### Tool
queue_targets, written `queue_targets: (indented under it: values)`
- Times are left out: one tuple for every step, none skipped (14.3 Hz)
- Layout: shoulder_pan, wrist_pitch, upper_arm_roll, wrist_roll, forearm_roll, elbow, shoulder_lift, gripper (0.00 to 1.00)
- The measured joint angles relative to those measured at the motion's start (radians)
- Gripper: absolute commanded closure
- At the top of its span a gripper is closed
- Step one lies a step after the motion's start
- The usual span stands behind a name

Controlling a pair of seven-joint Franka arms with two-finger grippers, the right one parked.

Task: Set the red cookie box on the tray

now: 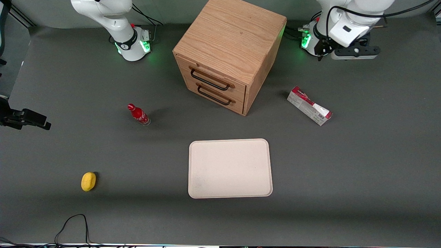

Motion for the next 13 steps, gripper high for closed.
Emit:
queue_targets:
  values:
    - [-0.003, 0.005, 0.0, -0.024, -0.008, -0.008, -0.005, 0.0]
    - [-0.002, 0.011, 0.004, -0.067, -0.019, -0.01, -0.005, 0.0]
    - [-0.002, 0.017, 0.008, -0.133, -0.025, -0.012, -0.005, 0.0]
    - [-0.002, 0.02, 0.012, -0.219, -0.028, -0.014, -0.005, 0.0]
    - [-0.002, 0.026, 0.014, -0.328, -0.03, -0.016, -0.005, 0.0]
    - [-0.001, 0.039, 0.015, -0.457, -0.031, -0.018, -0.005, 0.0]
    - [-0.001, 0.051, 0.017, -0.587, -0.031, -0.019, -0.004, 0.0]
    - [0.0, 0.061, 0.018, -0.729, -0.031, -0.019, -0.003, 0.0]
    - [0.001, 0.068, 0.019, -0.861, -0.031, -0.02, -0.002, 0.0]
    - [0.004, 0.081, 0.02, -0.97, -0.03, -0.021, -0.002, 0.0]
    - [0.01, 0.095, 0.02, -1.051, -0.03, -0.022, -0.001, 0.0]
    - [0.016, 0.11, 0.021, -1.111, -0.03, -0.026, -0.001, 0.0]
    - [0.021, 0.13, 0.022, -1.148, -0.03, -0.034, 0.0, 0.0]
